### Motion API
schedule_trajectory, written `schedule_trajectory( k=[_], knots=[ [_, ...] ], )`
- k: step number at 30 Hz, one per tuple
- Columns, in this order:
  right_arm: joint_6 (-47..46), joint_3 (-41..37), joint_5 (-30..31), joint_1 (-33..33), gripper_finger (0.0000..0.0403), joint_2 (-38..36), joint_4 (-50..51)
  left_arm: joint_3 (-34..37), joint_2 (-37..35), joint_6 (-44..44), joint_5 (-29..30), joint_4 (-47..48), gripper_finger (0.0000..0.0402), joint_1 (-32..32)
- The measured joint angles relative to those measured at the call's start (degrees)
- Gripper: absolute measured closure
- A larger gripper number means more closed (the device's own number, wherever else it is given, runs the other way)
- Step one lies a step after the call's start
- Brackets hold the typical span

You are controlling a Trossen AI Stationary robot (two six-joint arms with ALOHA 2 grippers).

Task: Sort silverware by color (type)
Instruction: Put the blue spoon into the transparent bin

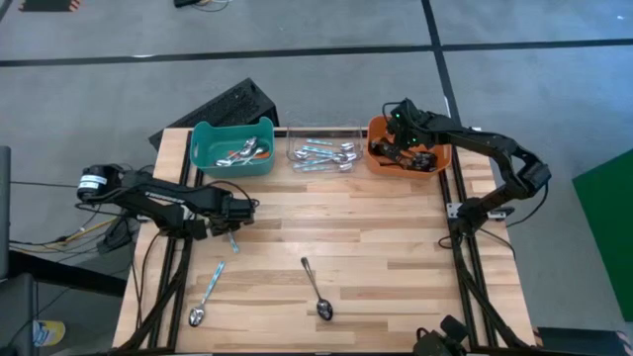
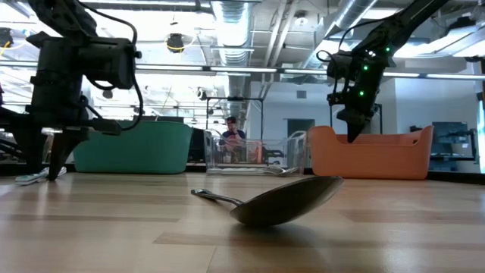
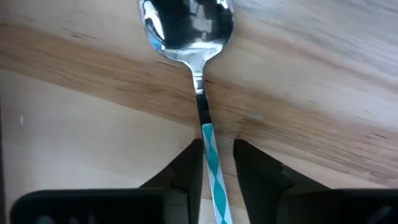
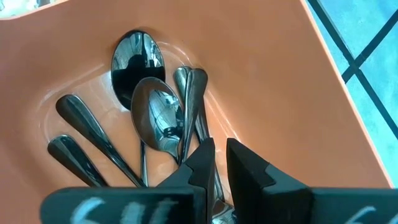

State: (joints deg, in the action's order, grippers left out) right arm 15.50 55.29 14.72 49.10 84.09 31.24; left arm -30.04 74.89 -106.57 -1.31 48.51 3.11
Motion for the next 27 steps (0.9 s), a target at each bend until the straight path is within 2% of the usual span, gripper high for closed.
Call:
schedule_trajectory(
  k=[7,17,27],
  knots=[
    [0.0,0.0,0.0,0.0,0.0339,0.0,-0.2,0.0,0.0,3.3,0.0,-0.2,0.0392,0.0],
    [0.0,0.0,-0.1,0.0,0.0339,0.0,-0.2,-3.4,0.8,10.7,1.6,0.9,0.0398,0.0],
    [-0.1,0.0,-0.1,0.0,0.0339,0.0,-0.2,-15.3,0.5,19.3,3.4,2.3,0.0397,-1.3]
  ],
)
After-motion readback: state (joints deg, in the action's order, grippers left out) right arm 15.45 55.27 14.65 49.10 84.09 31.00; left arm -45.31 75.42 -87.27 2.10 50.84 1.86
